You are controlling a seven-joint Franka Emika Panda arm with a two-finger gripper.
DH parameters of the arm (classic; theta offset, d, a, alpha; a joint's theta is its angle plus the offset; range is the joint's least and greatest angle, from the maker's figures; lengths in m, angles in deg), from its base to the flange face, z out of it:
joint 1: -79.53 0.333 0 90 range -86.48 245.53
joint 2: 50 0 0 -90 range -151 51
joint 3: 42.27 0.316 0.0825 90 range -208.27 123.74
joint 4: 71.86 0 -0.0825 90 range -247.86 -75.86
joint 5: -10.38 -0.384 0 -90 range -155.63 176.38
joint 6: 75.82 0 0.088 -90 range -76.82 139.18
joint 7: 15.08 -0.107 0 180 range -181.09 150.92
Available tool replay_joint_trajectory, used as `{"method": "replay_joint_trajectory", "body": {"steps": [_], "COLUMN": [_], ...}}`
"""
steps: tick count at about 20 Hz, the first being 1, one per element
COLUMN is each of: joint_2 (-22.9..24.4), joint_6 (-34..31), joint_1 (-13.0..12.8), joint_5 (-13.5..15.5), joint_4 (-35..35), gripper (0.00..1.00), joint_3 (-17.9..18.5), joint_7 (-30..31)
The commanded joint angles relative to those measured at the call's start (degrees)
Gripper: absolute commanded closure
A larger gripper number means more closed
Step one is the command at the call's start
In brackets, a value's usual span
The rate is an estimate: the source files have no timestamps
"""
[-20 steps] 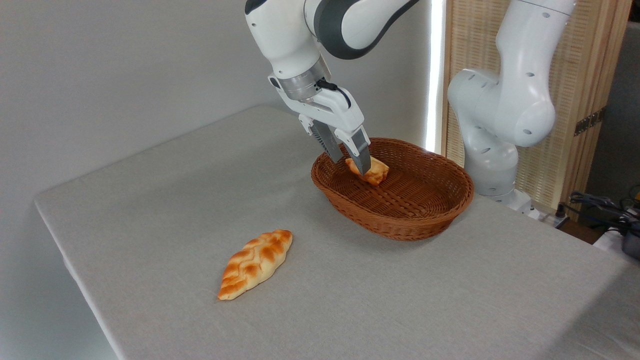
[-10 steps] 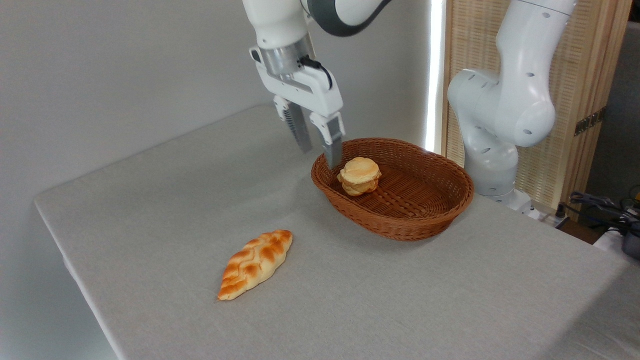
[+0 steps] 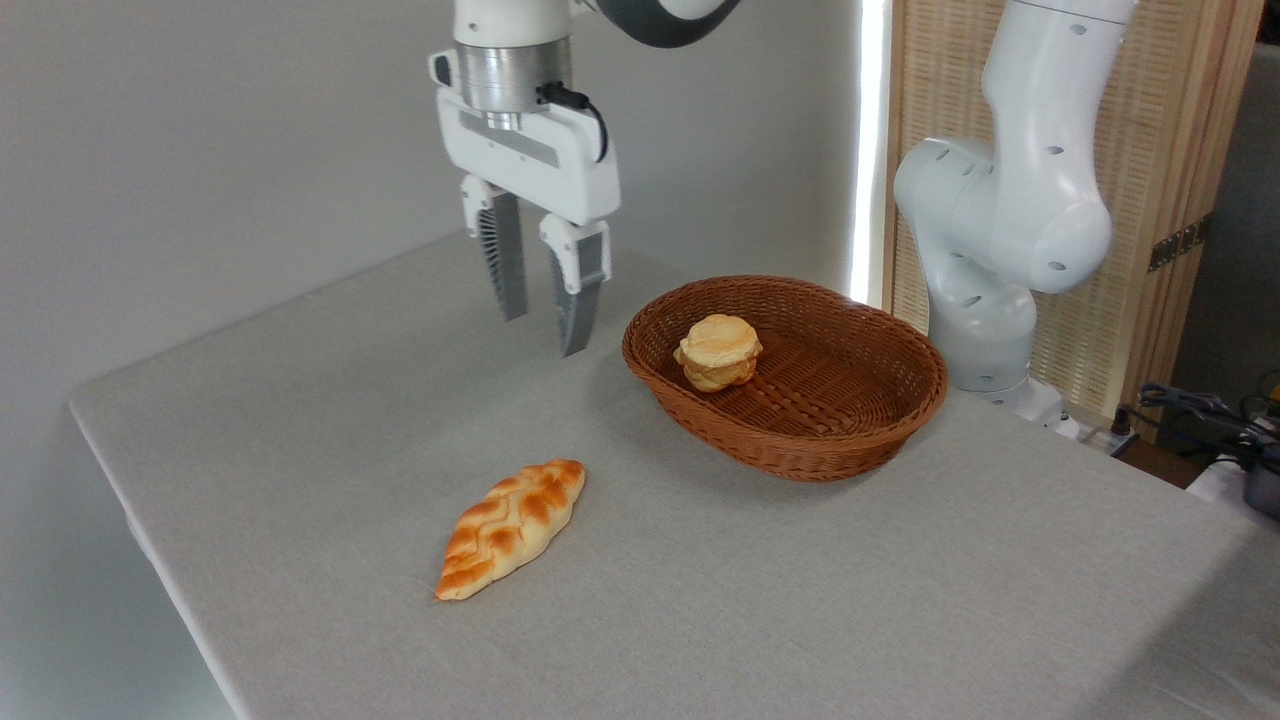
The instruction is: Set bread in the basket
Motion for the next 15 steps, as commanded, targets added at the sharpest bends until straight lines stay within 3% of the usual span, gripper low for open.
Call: {"method": "replay_joint_trajectory", "body": {"steps": [1, 7, 15], "joint_2": [-9.3, -18.5, -19.5], "joint_6": [-0.6, -0.9, -3.8], "joint_1": [-0.3, -0.3, -0.3], "joint_5": [-0.2, 1.7, 2.3], "joint_4": [11.4, 23.6, 25.0], "gripper": [0.0, 0.0, 0.0], "joint_3": [2.8, 6.5, 6.8], "joint_7": [-0.8, -0.4, -0.8]}}
